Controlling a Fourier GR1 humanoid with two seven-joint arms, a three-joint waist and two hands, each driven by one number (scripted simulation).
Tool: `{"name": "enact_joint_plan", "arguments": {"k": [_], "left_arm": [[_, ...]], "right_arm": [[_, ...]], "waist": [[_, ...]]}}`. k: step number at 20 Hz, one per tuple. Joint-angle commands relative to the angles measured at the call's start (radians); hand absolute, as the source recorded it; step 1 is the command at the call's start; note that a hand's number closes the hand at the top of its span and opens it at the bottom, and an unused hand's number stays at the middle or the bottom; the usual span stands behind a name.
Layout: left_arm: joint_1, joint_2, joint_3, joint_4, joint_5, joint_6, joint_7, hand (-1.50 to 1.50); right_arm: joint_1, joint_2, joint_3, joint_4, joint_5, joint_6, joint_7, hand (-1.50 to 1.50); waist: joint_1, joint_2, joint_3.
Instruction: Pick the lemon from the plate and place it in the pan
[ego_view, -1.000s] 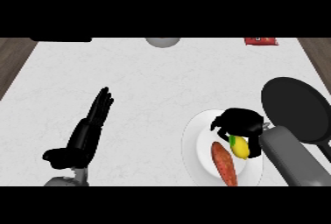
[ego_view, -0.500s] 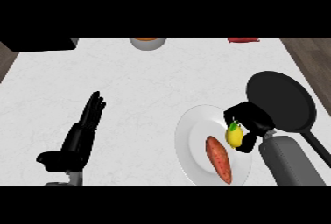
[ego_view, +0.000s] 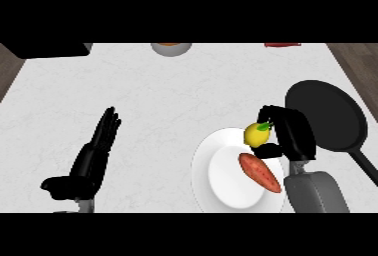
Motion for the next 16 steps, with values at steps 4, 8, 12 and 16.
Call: {"name": "enact_joint_plan", "arguments": {"k": [4, 8, 12, 16], "left_arm": [[-0.065, -0.030, -0.038, -0.009, -0.034, 0.015, 0.053, 0.00], [-0.108, -0.037, 0.004, 0.072, -0.015, -0.012, -0.006, 0.00], [-0.001, -0.010, -0.016, 0.018, -0.022, -0.046, -0.041, 0.00], [-0.069, -0.018, -0.009, -0.028, -0.020, -0.039, 0.055, 0.00]], "right_arm": [[0.155, 0.061, -0.003, -0.382, -0.031, 0.007, 0.247, 1.50], [0.118, 0.051, -0.086, -0.410, -0.107, 0.021, 0.291, 1.50], [0.159, -0.037, -0.256, -0.311, -0.262, -0.056, 0.146, 1.50], [0.056, -0.104, -0.345, -0.157, -0.266, -0.152, 0.082, 1.50]], "waist": [[0.045, 0.019, 0.006], [0.061, 0.025, 0.006], [0.068, 0.025, 0.006], [0.072, 0.026, 0.007]]}}
